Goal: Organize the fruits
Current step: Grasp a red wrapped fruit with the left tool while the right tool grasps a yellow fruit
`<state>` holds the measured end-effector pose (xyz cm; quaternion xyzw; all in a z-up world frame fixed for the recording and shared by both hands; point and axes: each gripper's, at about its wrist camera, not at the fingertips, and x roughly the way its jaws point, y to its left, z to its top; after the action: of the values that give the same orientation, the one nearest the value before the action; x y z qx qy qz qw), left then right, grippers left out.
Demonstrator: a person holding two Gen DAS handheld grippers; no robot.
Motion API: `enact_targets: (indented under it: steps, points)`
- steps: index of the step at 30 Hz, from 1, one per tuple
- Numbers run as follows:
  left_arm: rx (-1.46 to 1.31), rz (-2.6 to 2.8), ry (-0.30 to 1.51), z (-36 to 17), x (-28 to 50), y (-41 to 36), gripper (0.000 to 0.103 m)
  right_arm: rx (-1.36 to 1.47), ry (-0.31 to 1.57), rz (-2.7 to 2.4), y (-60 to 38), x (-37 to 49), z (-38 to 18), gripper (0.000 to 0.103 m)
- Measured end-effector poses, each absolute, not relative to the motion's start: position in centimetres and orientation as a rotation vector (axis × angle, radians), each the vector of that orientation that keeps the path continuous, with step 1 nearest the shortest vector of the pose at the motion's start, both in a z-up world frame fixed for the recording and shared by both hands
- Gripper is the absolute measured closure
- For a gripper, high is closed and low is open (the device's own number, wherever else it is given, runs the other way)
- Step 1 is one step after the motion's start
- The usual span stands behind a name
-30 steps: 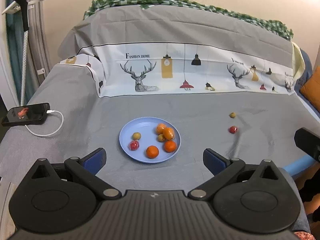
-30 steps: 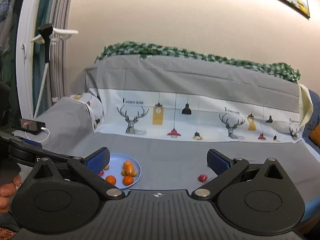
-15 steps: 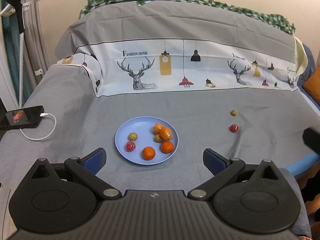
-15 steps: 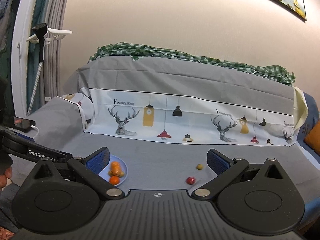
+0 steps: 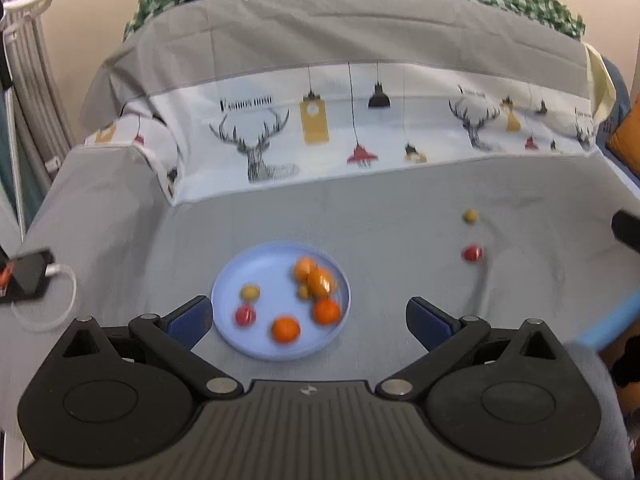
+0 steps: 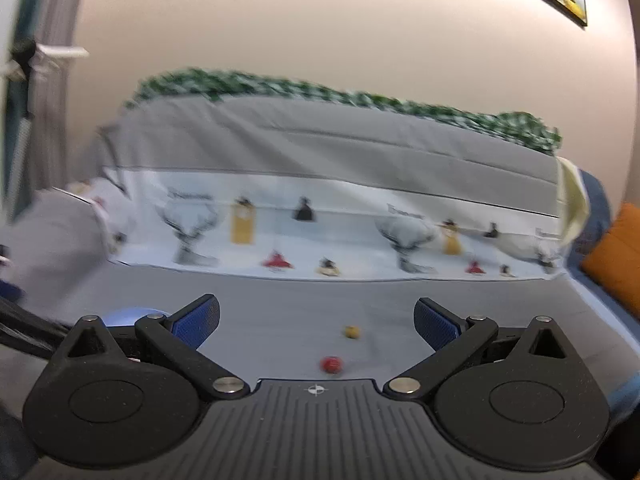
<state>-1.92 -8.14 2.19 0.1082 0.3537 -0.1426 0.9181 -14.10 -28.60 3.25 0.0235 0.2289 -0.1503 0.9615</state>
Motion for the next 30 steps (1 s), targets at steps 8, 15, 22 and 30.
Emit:
enact_targets:
  steps: [8, 15, 22, 30]
  points:
    - [0.213, -0.301, 0.823, 0.4, 4.2, -12.8, 0.000, 0.035, 0.494, -0.394, -33.5, -10.3, 1.2, 0.001]
    - [0.262, -0.367, 0.881, -2.9, 6.9, -17.8, 0.000, 0.074, 0.595, -0.464, -40.5, -6.7, -3.9, 0.001]
    - [0.307, -0.447, 0.869, -7.3, 9.7, -24.1, 0.000, 0.172, 0.716, -0.452, -49.1, 0.1, -13.2, 0.001]
    - [0.463, -0.590, 0.920, -15.6, 11.3, -33.5, 0.000, 0.240, 0.679, -0.271, -53.8, 3.3, -19.5, 0.001]
